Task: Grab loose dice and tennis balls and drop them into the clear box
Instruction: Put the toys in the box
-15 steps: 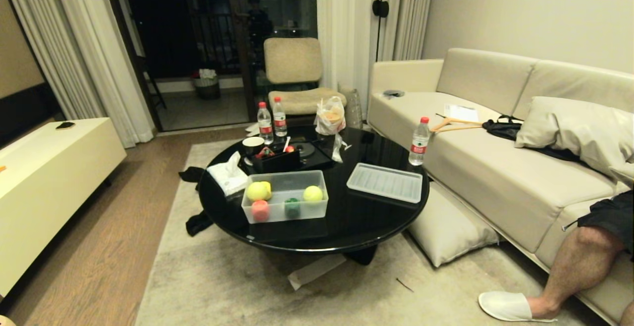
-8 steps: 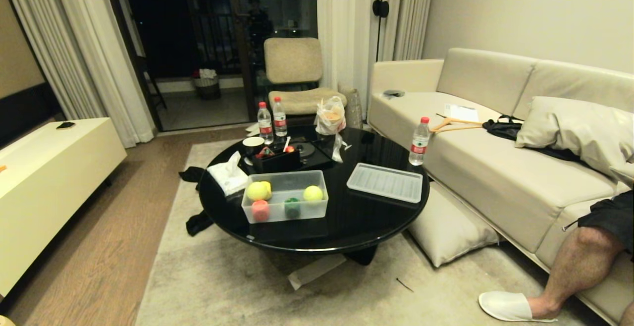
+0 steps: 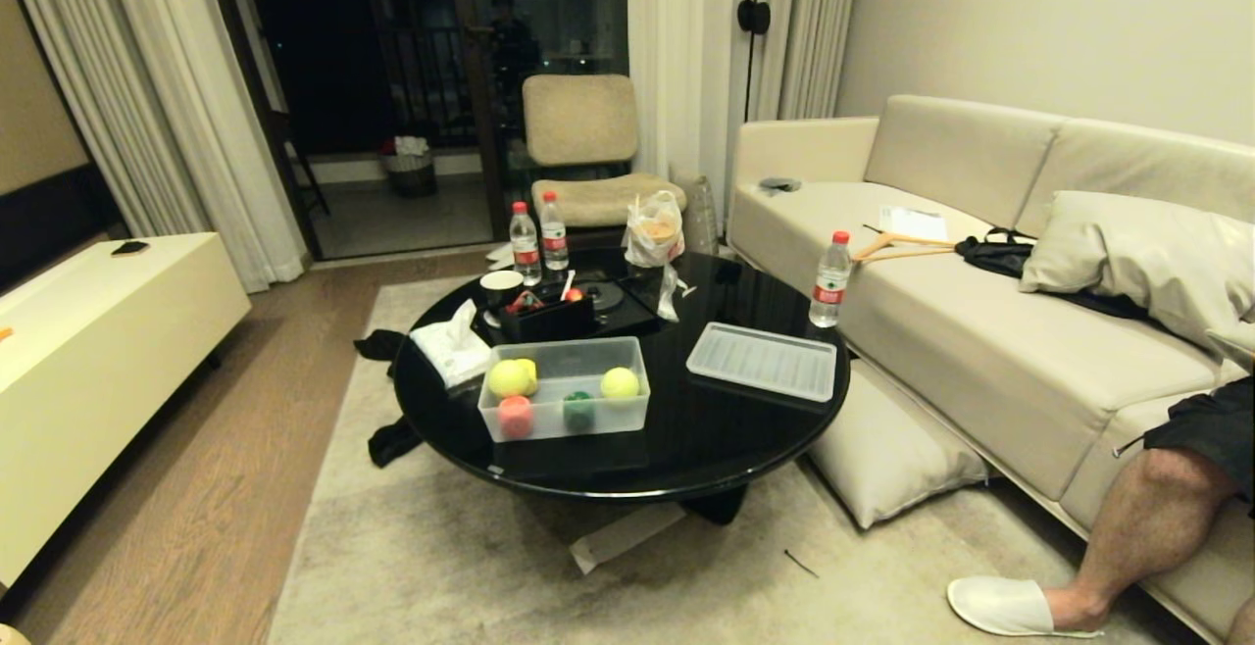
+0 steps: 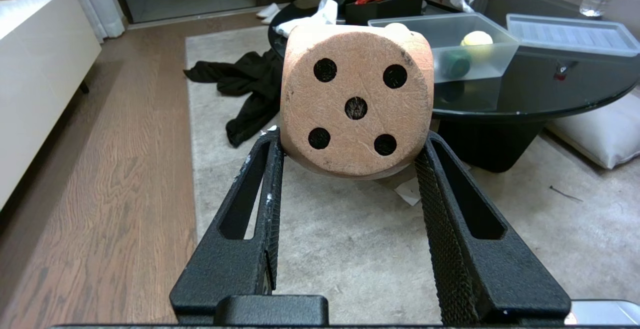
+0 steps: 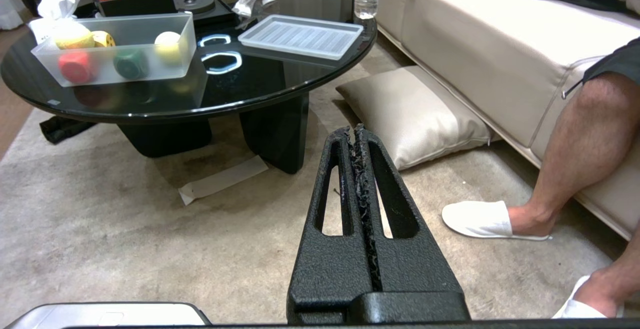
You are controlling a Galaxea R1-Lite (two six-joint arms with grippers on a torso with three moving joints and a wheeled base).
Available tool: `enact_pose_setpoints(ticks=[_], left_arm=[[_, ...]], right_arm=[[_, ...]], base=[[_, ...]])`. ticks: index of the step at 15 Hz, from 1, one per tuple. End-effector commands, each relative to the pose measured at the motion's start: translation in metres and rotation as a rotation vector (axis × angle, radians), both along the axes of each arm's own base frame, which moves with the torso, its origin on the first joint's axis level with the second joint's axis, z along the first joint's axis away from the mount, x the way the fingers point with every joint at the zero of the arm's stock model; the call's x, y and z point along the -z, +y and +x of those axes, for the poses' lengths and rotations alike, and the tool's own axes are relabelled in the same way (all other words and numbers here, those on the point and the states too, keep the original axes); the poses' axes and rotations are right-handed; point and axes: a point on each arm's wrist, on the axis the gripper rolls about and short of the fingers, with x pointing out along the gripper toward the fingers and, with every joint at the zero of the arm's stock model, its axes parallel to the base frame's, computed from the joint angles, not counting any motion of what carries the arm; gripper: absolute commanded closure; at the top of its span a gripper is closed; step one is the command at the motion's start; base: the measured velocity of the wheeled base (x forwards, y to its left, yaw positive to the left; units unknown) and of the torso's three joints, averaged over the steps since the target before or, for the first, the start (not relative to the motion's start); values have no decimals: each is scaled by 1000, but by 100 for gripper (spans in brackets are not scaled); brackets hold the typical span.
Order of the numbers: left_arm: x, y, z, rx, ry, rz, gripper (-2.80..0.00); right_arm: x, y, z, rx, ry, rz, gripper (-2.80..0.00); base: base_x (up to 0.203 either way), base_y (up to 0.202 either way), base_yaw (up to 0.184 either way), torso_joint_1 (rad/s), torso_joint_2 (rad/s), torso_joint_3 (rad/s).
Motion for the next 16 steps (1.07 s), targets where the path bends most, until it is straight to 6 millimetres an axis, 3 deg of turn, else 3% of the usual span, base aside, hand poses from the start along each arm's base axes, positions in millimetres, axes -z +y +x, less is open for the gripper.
enact_pose_setpoints(ticks=[1,5,16], left_arm=[[0,0,0,0,3,-1,0],[0,0,0,-1,2,-1,0],[0,0,0,0,3,-1,0]], right_arm=[[0,0,0,0,2,0,0],[0,0,0,0,3,0,0],[0,0,0,0,3,0,0]], base=[[0,0,0,0,0,0],[17,0,5,0,1,1],[181,0,3,2,2,3]])
